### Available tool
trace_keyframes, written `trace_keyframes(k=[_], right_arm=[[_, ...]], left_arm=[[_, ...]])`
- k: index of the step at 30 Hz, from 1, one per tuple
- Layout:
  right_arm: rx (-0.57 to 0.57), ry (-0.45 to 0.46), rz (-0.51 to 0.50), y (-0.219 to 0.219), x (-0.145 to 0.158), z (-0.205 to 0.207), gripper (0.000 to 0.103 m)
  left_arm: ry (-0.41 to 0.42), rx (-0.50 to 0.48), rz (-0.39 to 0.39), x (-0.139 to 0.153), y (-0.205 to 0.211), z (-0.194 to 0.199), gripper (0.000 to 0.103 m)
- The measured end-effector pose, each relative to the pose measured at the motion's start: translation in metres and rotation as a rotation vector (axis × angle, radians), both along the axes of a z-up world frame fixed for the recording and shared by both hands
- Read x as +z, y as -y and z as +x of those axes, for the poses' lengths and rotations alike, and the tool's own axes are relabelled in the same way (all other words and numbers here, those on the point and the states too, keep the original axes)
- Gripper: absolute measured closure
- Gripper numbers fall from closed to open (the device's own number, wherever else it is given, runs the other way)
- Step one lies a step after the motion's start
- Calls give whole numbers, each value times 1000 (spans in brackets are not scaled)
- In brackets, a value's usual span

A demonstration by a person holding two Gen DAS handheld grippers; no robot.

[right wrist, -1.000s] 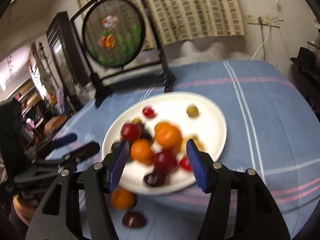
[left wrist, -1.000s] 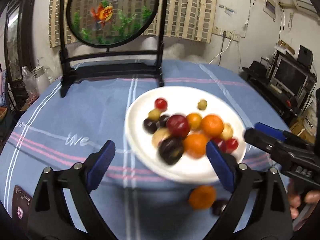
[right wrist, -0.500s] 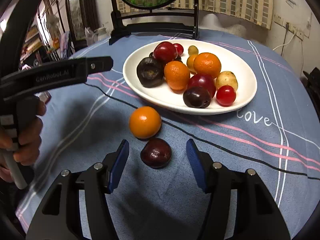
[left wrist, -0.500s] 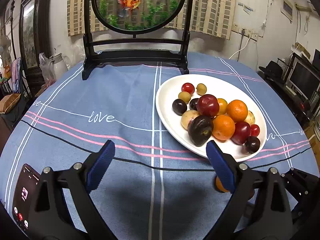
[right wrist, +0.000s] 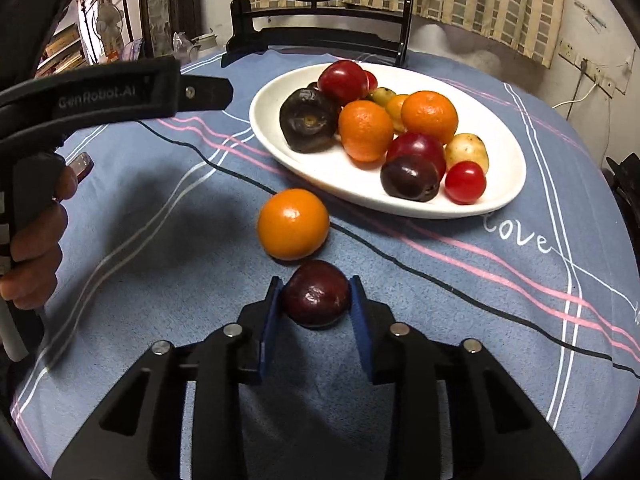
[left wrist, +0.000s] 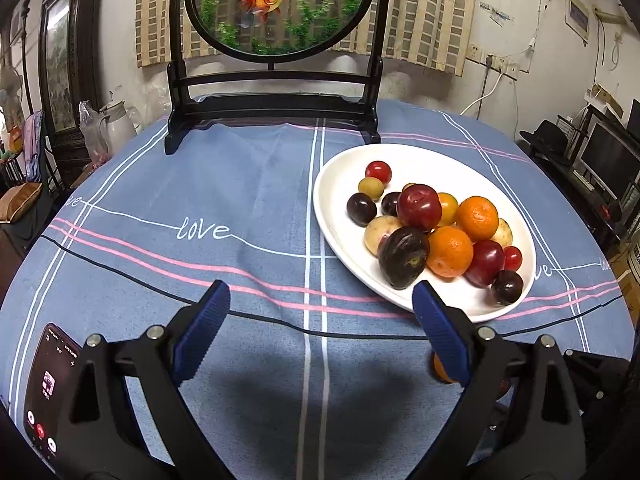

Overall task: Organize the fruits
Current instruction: 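Grasp the last tangerine with the left tool while the right tool grasps a dark red plum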

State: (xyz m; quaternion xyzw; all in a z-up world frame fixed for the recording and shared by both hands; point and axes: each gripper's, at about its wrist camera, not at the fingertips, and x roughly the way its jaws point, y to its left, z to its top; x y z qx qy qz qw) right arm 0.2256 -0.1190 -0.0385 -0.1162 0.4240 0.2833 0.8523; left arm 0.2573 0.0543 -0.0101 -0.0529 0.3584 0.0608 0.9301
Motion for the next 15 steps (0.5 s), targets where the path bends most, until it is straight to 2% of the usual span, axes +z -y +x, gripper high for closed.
trace_keyframes(k=[2, 5, 10, 15], right_arm=[[-31, -16, 82, 14, 11, 5, 70], [-124, 3, 149, 41, 25, 12, 70], [-252, -22, 216, 75, 28, 26, 70], [-300, -59, 237, 85, 23, 31, 70]], left_arm=[[-4, -11, -7, 0, 2, 0, 9], [-11, -43, -3, -2, 9, -1, 9], [-25, -128, 30, -5, 32, -4, 9], [-33, -238, 33, -9, 56, -11, 9]])
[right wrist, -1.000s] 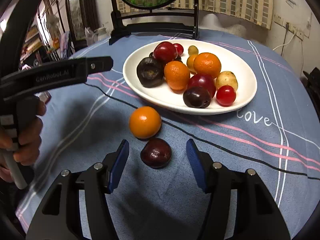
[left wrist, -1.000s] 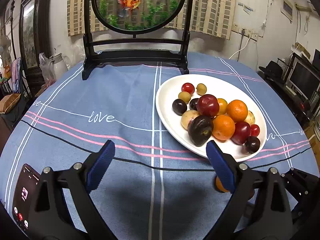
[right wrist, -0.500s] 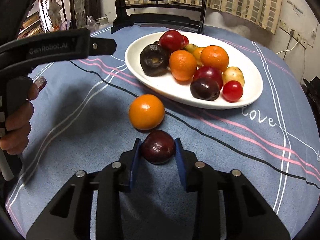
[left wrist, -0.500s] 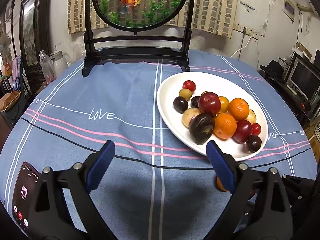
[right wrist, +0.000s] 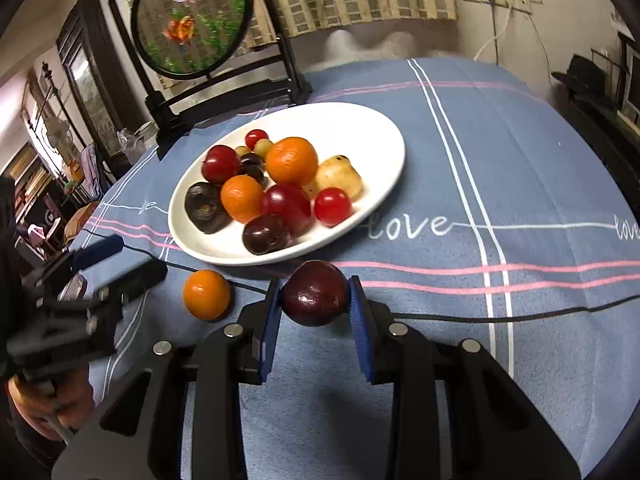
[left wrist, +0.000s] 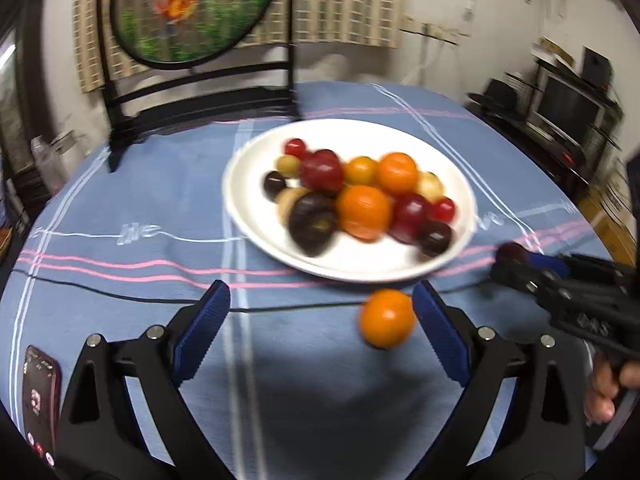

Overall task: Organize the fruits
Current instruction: 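Grasp the last tangerine with the left tool while the right tool grasps a dark red plum, then carry the tangerine and plum onto the white plate and open both tools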

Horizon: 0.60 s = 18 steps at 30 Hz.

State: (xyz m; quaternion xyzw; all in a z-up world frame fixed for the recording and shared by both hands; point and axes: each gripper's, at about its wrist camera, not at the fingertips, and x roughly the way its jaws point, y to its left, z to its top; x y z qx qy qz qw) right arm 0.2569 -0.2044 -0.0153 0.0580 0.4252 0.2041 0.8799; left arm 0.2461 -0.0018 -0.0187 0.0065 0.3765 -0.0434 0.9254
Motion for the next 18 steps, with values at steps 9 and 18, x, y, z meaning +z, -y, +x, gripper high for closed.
trace_keyframes(k=[9, 18], right_arm=[[7, -3, 12, 1, 2, -3, 70], [19, -5, 9, -3, 3, -4, 70]], left_arm=[[-60, -132, 59, -21, 34, -3, 18], [-141, -125, 33, -43, 37, 19, 55]])
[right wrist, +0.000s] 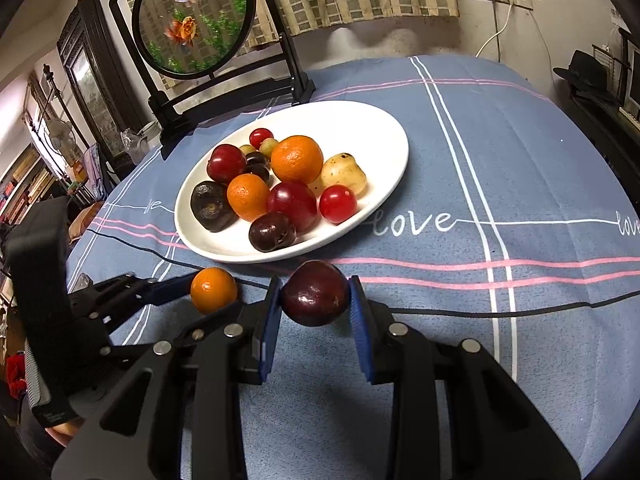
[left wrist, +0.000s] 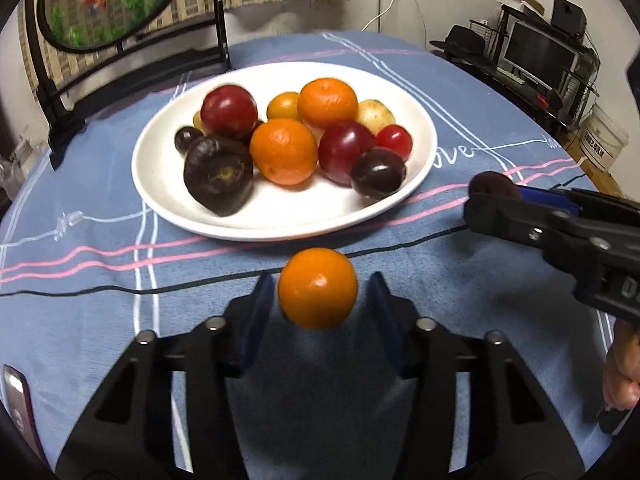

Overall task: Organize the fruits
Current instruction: 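Carry the tangerine and plum onto the white plate and open both tools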

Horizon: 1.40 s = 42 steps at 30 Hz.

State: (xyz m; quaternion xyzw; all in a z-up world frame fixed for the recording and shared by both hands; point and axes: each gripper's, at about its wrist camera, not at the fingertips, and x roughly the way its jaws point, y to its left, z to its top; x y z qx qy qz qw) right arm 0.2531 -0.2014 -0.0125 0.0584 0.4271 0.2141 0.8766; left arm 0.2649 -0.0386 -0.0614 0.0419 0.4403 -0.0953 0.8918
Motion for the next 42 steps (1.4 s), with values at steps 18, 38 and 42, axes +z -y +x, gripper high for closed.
trace_keyframes(k=[18, 38, 42], right_arm=[[69, 119, 22, -10, 11, -13, 70], [-76, 174, 125, -37, 26, 83, 70], [-69, 163, 121, -39, 22, 99, 70]], left_arm=[[118, 88, -82, 44, -27, -24, 65], [165, 254, -82, 76, -66, 78, 65], [147, 275, -93, 72, -74, 100, 65]])
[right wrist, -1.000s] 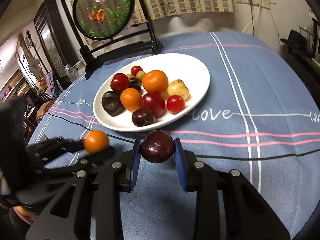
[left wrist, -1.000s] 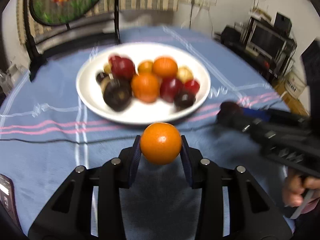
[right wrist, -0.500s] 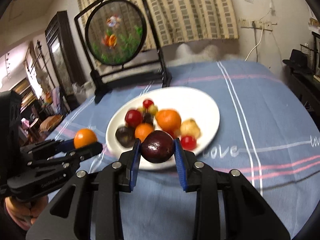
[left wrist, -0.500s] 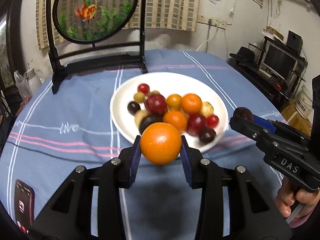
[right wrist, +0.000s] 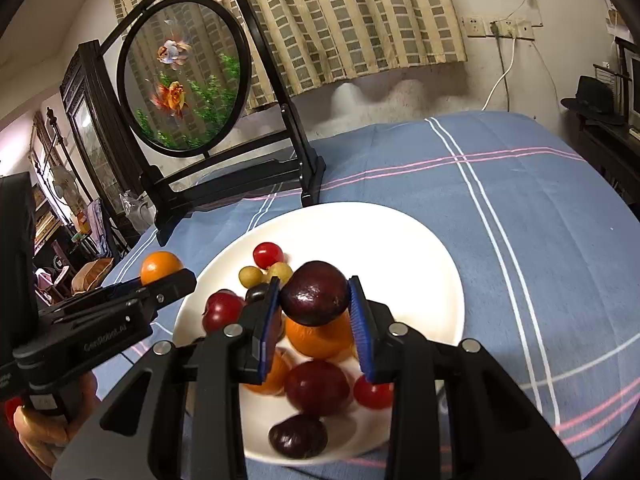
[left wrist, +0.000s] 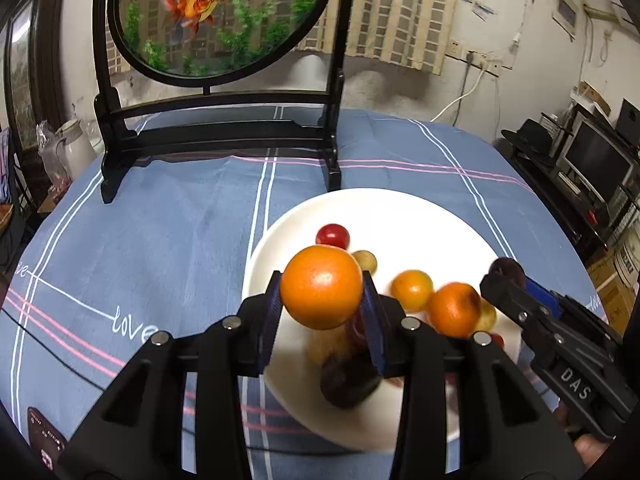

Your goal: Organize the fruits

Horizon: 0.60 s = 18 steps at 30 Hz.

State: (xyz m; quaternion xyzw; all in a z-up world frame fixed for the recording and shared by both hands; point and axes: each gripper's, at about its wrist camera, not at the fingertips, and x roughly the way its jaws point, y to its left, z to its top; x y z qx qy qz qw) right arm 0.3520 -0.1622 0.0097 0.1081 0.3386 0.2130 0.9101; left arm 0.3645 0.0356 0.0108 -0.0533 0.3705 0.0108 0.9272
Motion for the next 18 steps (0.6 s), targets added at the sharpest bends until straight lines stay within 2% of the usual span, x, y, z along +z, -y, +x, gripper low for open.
trace_keyframes(k=[8, 11, 12, 13, 15, 17, 18], right_arm=[[11, -10, -7, -2, -5, 16, 70], [15, -22, -46, -5, -6, 17, 67], [13, -30, -54, -5, -4, 16, 60], [12, -31, -54, -3, 0, 12, 55], [-1, 5, -42, 4, 14, 1, 42], [-7, 50, -53, 11, 27, -13, 40], [1, 62, -68, 14, 33, -23, 34]], left_arm=[[-23, 9, 16, -9, 0, 17, 65], [-34, 12, 35, -10, 2, 17, 63], [-35, 22, 45, -9, 3, 15, 47], [-19, 39, 62, -4, 3, 9, 26], [41, 68, 103, 9, 4, -5, 17], [87, 69, 141, 24, 7, -25, 9], [99, 67, 143, 29, 7, -35, 6]])
